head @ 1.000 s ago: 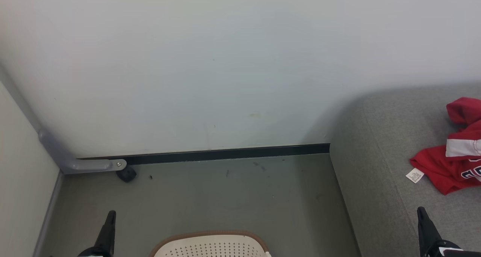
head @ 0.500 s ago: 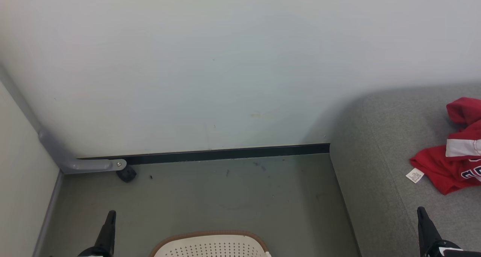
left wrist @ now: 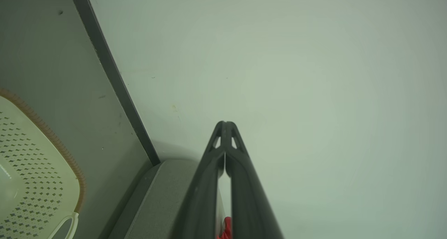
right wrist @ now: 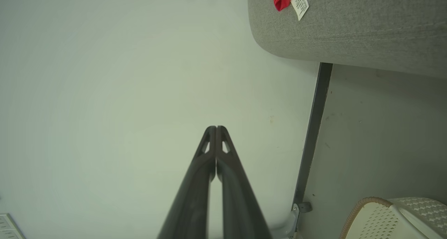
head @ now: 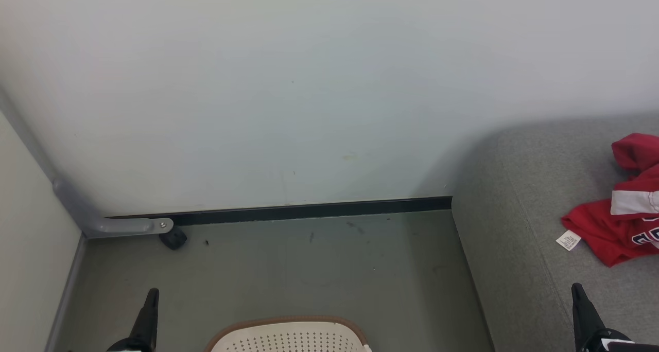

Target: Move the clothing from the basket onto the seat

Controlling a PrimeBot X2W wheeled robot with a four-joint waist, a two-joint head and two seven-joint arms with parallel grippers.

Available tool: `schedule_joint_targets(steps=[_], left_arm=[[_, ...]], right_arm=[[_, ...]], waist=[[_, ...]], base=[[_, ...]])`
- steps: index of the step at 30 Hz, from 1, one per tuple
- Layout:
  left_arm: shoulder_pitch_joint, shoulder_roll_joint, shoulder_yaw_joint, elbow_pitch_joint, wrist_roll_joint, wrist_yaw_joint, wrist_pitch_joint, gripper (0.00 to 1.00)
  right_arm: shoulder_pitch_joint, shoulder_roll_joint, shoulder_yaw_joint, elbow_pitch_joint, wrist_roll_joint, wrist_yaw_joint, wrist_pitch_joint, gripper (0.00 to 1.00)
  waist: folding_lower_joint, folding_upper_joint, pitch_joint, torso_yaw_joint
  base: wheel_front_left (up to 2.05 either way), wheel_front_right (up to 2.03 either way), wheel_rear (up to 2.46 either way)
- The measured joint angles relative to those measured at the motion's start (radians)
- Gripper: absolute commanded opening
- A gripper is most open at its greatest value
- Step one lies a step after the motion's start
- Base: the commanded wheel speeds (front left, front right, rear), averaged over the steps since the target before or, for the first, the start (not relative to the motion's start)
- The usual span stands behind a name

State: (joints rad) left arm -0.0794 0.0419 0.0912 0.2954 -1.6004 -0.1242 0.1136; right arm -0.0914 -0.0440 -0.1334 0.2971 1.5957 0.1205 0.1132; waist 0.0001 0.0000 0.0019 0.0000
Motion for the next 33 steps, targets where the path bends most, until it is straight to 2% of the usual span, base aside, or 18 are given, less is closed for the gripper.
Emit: schedule_joint_targets(steps=[33], left_arm=[[0.000,0.000,0.000,0.000,0.000,0.000,0.000,0.00]], right_arm=[[0.000,0.000,0.000,0.000,0.000,0.000,0.000,0.00]], waist=[[0.0000,0.0000,0.000,0.000]], base=[[0.00,0.00,0.00]])
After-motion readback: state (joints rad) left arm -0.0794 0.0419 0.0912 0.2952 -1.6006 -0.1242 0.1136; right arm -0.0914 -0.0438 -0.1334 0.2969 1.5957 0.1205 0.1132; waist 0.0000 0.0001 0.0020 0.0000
